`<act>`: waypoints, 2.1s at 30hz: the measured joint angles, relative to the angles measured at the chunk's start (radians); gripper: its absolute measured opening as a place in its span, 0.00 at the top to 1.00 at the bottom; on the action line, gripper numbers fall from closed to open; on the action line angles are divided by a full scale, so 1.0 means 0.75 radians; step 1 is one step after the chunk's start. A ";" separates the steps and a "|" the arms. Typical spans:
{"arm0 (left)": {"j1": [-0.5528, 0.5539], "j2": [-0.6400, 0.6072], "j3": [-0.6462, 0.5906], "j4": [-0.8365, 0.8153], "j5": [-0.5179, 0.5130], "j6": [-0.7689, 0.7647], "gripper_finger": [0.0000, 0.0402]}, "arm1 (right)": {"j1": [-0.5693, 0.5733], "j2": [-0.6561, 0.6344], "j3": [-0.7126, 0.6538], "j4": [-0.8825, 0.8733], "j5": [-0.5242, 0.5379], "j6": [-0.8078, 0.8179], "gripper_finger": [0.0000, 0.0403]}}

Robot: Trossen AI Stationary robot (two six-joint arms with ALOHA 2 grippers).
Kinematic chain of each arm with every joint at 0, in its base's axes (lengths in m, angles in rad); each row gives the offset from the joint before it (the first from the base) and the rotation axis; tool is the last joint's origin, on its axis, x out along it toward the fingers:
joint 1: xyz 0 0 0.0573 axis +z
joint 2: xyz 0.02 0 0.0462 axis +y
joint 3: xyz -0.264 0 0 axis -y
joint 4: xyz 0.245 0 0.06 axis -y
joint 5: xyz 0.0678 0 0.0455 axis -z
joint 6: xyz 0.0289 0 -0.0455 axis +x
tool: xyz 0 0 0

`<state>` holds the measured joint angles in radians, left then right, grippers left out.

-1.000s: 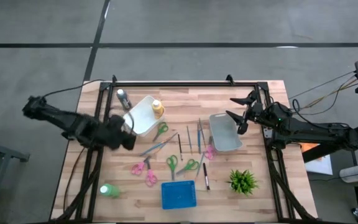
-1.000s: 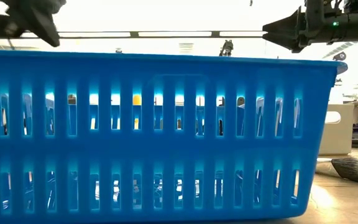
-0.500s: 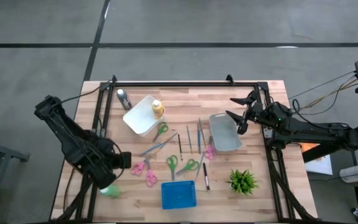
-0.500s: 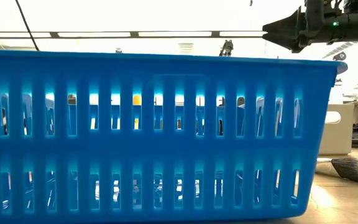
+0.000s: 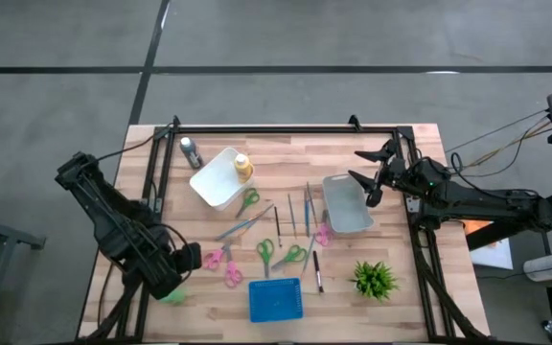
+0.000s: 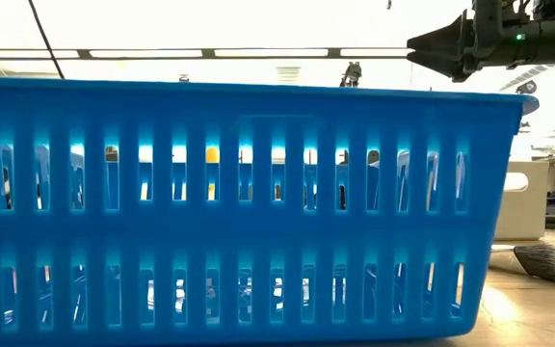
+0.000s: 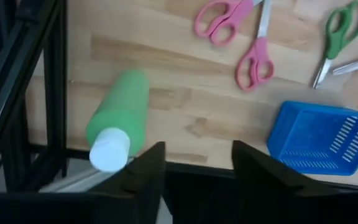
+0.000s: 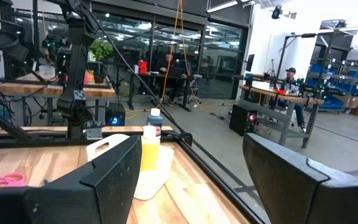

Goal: Pick & Place Paint Supplies
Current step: Put the green paint bottle into the white bin

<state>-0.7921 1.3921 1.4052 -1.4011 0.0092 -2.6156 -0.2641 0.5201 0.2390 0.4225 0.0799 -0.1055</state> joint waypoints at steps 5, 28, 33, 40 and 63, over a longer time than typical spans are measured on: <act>-0.001 -0.001 0.000 0.033 0.066 -0.030 0.44 | 0.000 0.000 0.000 0.000 0.000 0.000 0.31; -0.132 0.091 -0.004 0.169 0.217 -0.120 0.53 | 0.000 0.001 0.000 0.000 0.000 -0.001 0.31; -0.150 0.126 -0.004 0.152 0.243 -0.120 0.53 | 0.000 0.001 0.000 0.000 0.000 0.000 0.31; -0.154 0.129 -0.004 0.141 0.250 -0.139 0.53 | 0.000 0.001 0.000 0.000 0.000 -0.003 0.31; -0.208 0.128 -0.033 -0.003 0.231 -0.178 0.53 | 0.000 0.001 0.000 0.000 0.000 -0.003 0.31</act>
<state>-0.9482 1.4883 1.3803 -1.4032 0.1824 -2.7491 -0.2639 0.5205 0.2390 0.4225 0.0799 -0.1077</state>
